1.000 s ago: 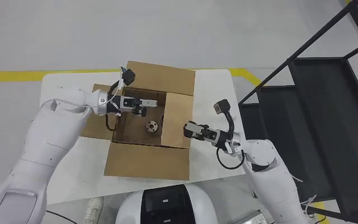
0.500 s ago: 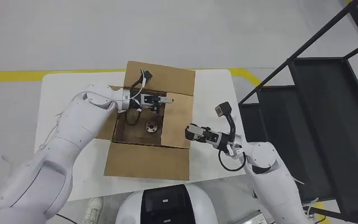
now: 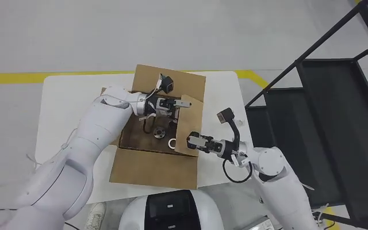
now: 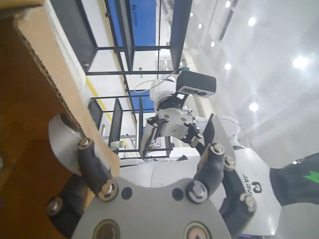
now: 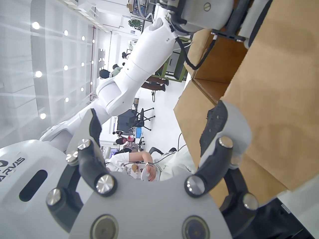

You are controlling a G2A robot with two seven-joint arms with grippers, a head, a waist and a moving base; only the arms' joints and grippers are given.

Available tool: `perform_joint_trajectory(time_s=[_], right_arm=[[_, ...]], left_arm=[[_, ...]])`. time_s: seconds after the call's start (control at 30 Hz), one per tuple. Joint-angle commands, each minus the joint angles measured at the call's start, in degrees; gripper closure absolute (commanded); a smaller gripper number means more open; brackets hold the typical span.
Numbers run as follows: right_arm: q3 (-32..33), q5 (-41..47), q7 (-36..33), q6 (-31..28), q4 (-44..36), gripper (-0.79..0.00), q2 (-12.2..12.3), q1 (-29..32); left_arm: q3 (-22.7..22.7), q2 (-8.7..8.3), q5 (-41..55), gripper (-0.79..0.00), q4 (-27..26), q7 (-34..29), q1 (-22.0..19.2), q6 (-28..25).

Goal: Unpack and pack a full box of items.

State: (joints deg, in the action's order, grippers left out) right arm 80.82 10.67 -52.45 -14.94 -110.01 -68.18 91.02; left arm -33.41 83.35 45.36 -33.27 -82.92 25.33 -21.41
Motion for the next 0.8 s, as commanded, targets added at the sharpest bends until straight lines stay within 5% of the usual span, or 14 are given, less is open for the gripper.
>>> perform_joint_trajectory(time_s=[0.0, 0.37, 0.6, 0.77], right_arm=[[-0.09, -0.22, 0.08, -0.15, -0.83, -0.785, 0.1, 0.34], [0.35, -1.81, -0.7, -2.01, -6.46, -0.785, 0.92, 3.53], [3.28, -6.55, 3.28, 3.78, -9.07, -0.785, 1.57, 8.09], [7.64, -7.84, 6.74, 6.54, -9.3, -0.785, 2.0, 10.6]], left_arm=[[-0.17, 0.18, 0.17, -0.785, -1.09, -0.39, 0.2, 0.42], [0.08, 2.53, 1.26, -0.785, -3.45, -2.98, 0.38, 3.01], [0.47, 4.86, 1.43, -0.785, -1.31, -2.56, -1.02, 2.59], [-1.52, 4.6, 1.51, -0.785, -0.98, -2.98, -1.63, 3.01]])
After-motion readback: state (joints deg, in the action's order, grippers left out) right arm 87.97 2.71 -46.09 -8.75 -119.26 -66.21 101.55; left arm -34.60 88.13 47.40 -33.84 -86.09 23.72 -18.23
